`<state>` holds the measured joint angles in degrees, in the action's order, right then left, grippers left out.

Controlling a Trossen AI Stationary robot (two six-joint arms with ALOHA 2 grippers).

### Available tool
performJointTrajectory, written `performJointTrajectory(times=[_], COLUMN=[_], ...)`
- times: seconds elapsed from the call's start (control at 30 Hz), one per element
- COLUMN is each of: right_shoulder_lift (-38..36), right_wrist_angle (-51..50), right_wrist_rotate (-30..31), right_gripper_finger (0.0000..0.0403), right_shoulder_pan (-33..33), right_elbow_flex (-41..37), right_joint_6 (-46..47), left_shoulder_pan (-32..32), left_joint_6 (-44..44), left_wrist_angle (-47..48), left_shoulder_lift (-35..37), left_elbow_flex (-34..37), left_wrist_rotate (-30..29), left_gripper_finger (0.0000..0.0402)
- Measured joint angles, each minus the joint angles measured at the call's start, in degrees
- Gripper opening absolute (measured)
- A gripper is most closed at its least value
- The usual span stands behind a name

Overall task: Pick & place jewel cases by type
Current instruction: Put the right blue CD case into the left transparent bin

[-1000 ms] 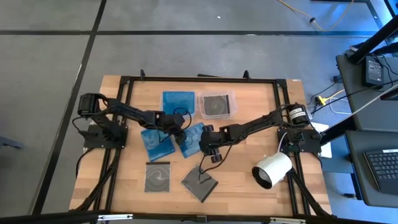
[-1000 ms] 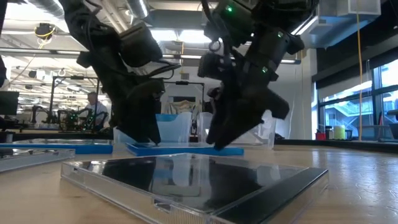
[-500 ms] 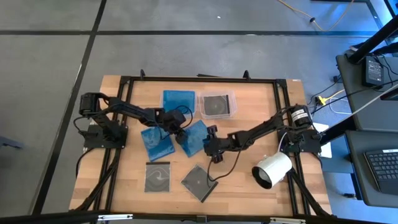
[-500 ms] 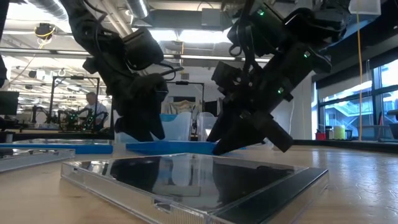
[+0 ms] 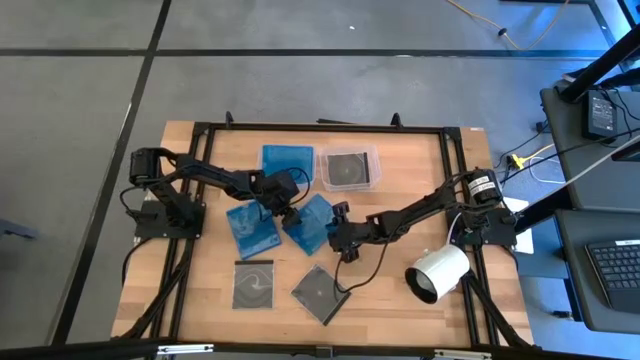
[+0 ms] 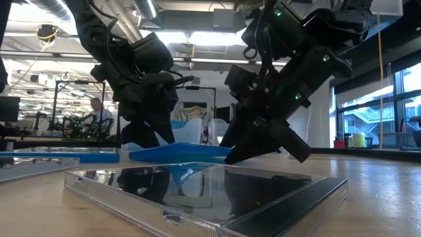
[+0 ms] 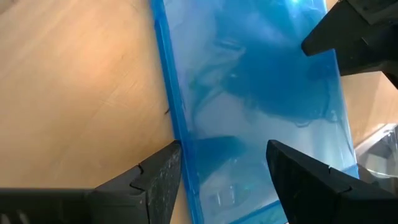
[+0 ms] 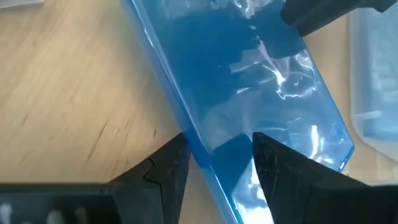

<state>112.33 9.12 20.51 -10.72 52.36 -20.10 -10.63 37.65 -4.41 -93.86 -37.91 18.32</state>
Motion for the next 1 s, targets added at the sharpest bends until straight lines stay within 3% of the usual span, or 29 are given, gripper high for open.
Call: performJointTrajectory(times=[0.53, 1.0], right_shoulder_lift=[0.3, 0.5], right_wrist_angle=[3.2, 6.6], right_wrist_rotate=[3.0, 17.5], right_gripper_finger=[0.0168, 0.0085], right_shoulder_pan=[-0.4, -6.5], right_elbow_flex=[-0.1, 0.0], right_joint_6=[0.0, -9.2], left_shoulder_pan=[-0.1, -0.1], left_joint_6=[-2.8, -3.0], left_wrist_angle=[0.5, 1.5], left_shoulder_lift=[0.1, 0.2], left_elbow_flex=[0.0, -0.2], left_wrist_rotate=[0.1, 0.1], left_gripper_finger=[0.0226, 0.0225])
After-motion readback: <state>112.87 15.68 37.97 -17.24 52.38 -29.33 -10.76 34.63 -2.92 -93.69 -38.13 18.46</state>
